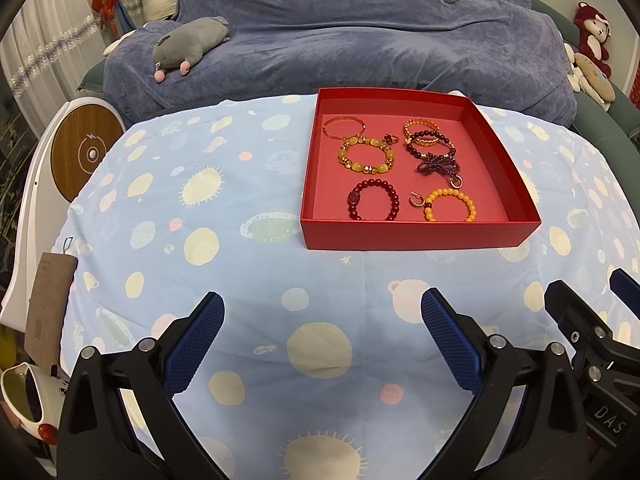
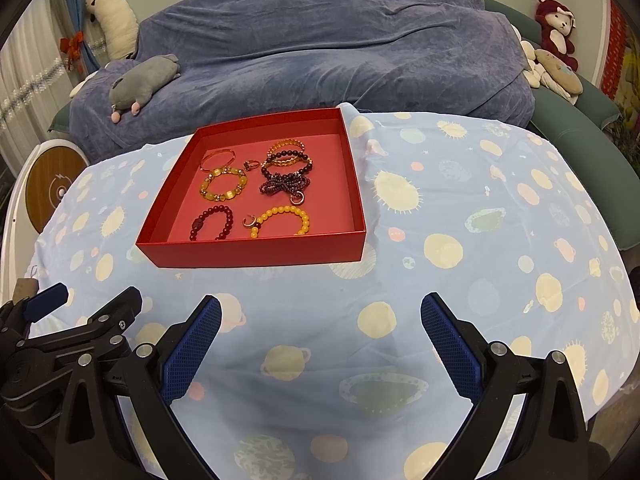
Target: Organize jewelry
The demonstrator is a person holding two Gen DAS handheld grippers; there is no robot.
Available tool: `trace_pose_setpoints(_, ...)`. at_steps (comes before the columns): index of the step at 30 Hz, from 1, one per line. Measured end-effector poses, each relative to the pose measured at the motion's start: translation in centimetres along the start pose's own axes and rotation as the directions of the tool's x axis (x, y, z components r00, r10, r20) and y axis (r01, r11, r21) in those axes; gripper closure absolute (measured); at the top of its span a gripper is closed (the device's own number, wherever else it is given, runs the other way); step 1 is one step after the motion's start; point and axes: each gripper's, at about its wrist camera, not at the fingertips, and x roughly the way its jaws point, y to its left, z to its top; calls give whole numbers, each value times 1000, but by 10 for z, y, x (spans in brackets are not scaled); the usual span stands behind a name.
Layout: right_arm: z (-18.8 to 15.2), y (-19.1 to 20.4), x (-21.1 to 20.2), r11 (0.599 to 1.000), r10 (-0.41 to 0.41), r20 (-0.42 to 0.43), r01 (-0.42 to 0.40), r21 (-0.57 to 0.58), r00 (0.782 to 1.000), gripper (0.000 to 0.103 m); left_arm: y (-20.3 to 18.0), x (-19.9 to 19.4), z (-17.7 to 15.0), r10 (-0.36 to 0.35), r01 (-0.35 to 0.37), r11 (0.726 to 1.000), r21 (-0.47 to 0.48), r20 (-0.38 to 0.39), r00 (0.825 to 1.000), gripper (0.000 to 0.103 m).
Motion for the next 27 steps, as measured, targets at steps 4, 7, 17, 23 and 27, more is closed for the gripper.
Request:
trace_pose_setpoints(4, 0, 0, 1, 1000, 0, -1, 0, 1, 1000, 7, 0, 0, 0, 0, 0, 1000, -1, -1, 1000, 9)
trace_pose_setpoints(7, 0, 0, 0, 1000, -1, -1, 1, 0, 1000, 7, -1, 0, 0, 1, -1, 1000, 0, 0, 1000, 9)
trace_pose_setpoints(17, 0, -1, 1, 1000, -2, 1, 2, -1, 1000, 7, -1, 1, 1, 0, 0, 1000, 2, 2, 1000, 9)
trace_pose_setpoints(23, 1, -2, 1, 1000, -2, 2, 2, 1, 1000, 7, -3, 2, 5, -2, 2, 1000, 8, 5, 1000, 9)
trace_pose_setpoints(27, 3, -4, 0, 1000, -4, 6, 4, 1, 1000, 7, -3, 0, 6, -3, 3, 1000, 5, 13, 1000, 9)
